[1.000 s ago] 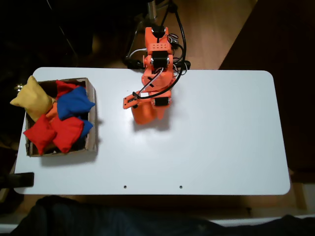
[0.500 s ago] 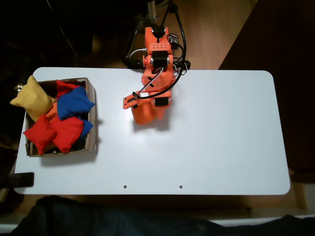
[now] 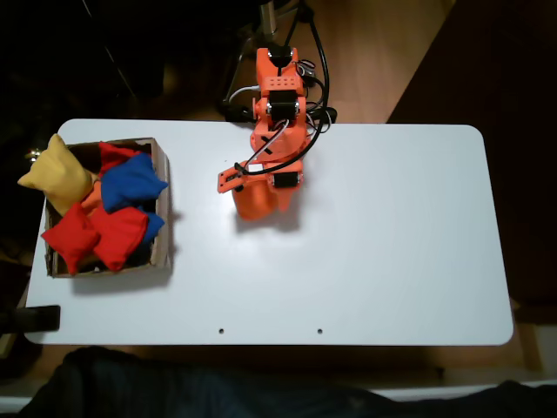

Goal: Grasp a bag and put it in the box.

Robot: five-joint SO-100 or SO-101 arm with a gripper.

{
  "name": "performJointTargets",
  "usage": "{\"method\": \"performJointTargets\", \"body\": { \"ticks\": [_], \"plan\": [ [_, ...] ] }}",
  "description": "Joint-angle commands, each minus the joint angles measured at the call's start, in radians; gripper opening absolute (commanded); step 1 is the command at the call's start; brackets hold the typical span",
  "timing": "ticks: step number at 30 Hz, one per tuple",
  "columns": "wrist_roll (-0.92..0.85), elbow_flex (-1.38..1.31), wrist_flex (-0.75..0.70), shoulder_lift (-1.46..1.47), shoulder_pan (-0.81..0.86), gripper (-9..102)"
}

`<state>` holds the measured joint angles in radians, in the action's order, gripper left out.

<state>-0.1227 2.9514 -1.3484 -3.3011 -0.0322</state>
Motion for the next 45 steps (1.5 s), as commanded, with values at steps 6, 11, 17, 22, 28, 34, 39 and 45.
{"method": "performJointTargets", "body": {
  "ticks": [6,11,17,22,28,34,39,45],
  "plan": [
    [0.006,-0.048,-0.008,0.005,0.012,0],
    [0.015,-0.098,-0.006,0.005,0.008,0],
    [0.018,-0.152,0.017,0.009,0.015,0],
    [0.003,-0.206,0.052,0.069,0.052,0],
    [-0.025,-0.371,0.081,0.377,0.084,0],
    [-0.060,-0.554,0.054,0.630,0.114,0],
    [-0.074,-0.629,-0.002,0.663,0.115,0],
    [-0.063,-0.752,-0.067,0.750,0.127,0]
  ]
}}
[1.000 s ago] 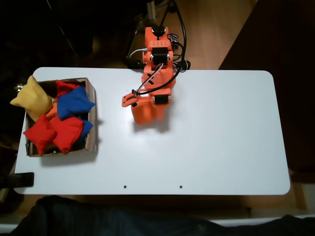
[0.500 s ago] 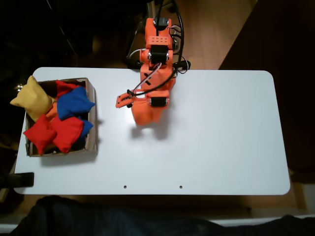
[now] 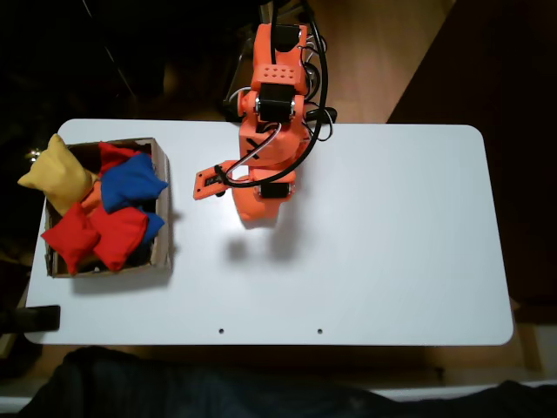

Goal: Grasp a bag and put it in the box.

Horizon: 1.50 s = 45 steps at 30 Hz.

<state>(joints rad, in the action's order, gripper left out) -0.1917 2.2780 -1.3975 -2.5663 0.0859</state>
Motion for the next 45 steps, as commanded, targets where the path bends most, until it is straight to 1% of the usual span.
{"method": "performJointTargets", "body": {
  "ticks": [1,16,25,29,35,40,42,45],
  "plan": [
    [0.008,-0.092,-0.026,0.023,0.009,0],
    [0.028,-0.264,-0.130,0.206,0.029,0],
    [-0.029,-0.368,-0.265,0.268,-0.006,0],
    [-0.106,-0.431,-0.330,0.316,-0.009,0],
    [-0.252,-0.443,-0.367,0.313,0.006,0],
    [-0.442,-0.448,-0.405,0.310,0.040,0],
    [-0.495,-0.449,-0.416,0.305,0.066,1],
    [-0.555,-0.451,-0.434,0.299,0.126,6]
  ]
}}
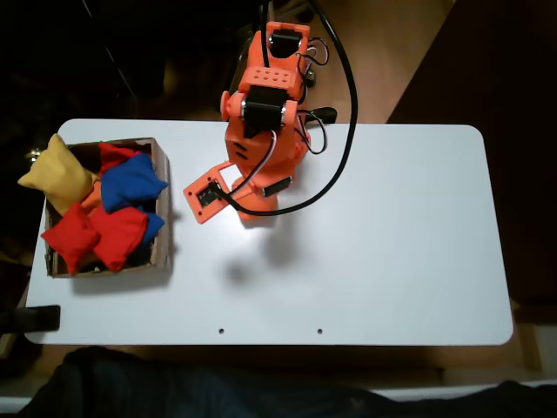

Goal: Grasp a bag and put it in the box.

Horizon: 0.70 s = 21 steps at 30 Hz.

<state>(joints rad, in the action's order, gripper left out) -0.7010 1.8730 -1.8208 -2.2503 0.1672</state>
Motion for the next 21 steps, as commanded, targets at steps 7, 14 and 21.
{"method": "performJointTargets", "body": {
  "ticks": [7,14,21],
  "plan": [
    [-0.137,-0.025,-0.029,-0.103,0.094,9],
    [-0.230,-0.009,-0.046,-0.114,0.152,14],
    [-0.314,0.049,-0.048,-0.114,0.201,15]
  ]
}}
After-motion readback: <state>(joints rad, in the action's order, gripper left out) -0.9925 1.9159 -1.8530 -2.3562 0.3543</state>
